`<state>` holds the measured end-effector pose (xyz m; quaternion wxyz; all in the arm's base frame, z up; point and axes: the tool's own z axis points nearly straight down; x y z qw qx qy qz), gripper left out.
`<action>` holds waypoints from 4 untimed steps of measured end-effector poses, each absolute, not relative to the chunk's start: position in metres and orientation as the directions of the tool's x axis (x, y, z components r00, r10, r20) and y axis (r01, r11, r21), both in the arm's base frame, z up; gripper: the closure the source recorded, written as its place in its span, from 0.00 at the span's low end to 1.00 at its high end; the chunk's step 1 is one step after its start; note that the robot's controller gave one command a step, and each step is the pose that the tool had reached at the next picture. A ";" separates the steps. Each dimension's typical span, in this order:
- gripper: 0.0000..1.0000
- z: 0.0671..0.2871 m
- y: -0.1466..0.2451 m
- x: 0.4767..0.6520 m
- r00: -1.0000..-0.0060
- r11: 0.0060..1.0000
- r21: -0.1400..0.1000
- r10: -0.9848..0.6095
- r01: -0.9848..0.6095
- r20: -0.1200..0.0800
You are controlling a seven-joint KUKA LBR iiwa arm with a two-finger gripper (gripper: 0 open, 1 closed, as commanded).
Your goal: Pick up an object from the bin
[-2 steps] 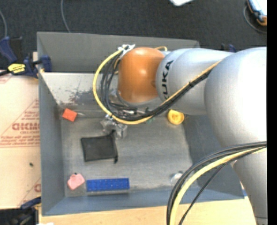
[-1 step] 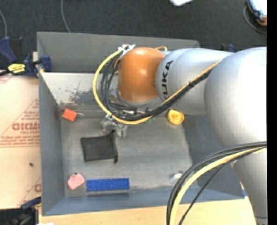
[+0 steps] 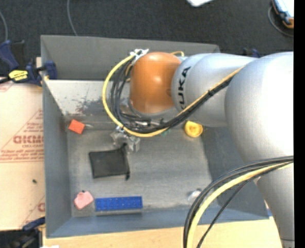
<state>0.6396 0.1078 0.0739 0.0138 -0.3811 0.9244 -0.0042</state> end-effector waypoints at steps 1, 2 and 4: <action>1.00 0.074 0.108 0.640 -0.709 0.710 -0.018 -0.705 -0.704 -0.022; 1.00 0.074 0.108 0.640 -0.709 0.710 -0.018 -0.704 -0.704 -0.022; 1.00 0.074 0.108 0.640 -0.710 0.710 -0.018 -0.704 -0.704 -0.022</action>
Offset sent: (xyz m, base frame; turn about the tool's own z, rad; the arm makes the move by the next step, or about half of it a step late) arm 0.0000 0.0000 0.0000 0.0000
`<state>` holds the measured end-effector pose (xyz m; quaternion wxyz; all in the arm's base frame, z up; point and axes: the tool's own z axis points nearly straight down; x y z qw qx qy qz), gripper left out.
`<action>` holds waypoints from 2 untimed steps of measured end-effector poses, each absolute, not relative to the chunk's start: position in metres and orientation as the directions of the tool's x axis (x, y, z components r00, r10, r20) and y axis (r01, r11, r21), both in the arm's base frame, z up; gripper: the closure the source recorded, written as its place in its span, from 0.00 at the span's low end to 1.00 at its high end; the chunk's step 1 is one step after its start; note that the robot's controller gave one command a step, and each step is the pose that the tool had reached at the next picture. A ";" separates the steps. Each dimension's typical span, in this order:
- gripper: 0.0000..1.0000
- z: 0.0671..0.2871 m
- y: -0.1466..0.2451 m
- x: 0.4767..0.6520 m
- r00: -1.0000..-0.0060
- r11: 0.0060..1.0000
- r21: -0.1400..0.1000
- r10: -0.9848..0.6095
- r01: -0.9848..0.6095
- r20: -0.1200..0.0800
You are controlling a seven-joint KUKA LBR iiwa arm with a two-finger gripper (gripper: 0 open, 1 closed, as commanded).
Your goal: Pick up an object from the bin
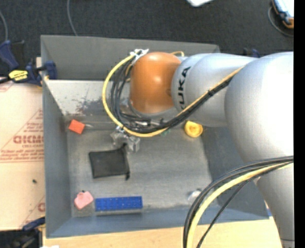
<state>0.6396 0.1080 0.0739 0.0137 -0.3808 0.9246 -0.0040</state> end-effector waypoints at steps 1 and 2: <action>1.00 0.074 0.108 0.640 -0.710 0.710 -0.018 -0.704 -0.704 -0.022; 1.00 0.074 0.108 0.640 -0.710 0.710 -0.018 -0.704 -0.704 -0.022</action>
Offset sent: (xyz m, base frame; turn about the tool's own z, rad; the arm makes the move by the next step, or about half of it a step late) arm 0.0000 0.0000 0.0000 0.0000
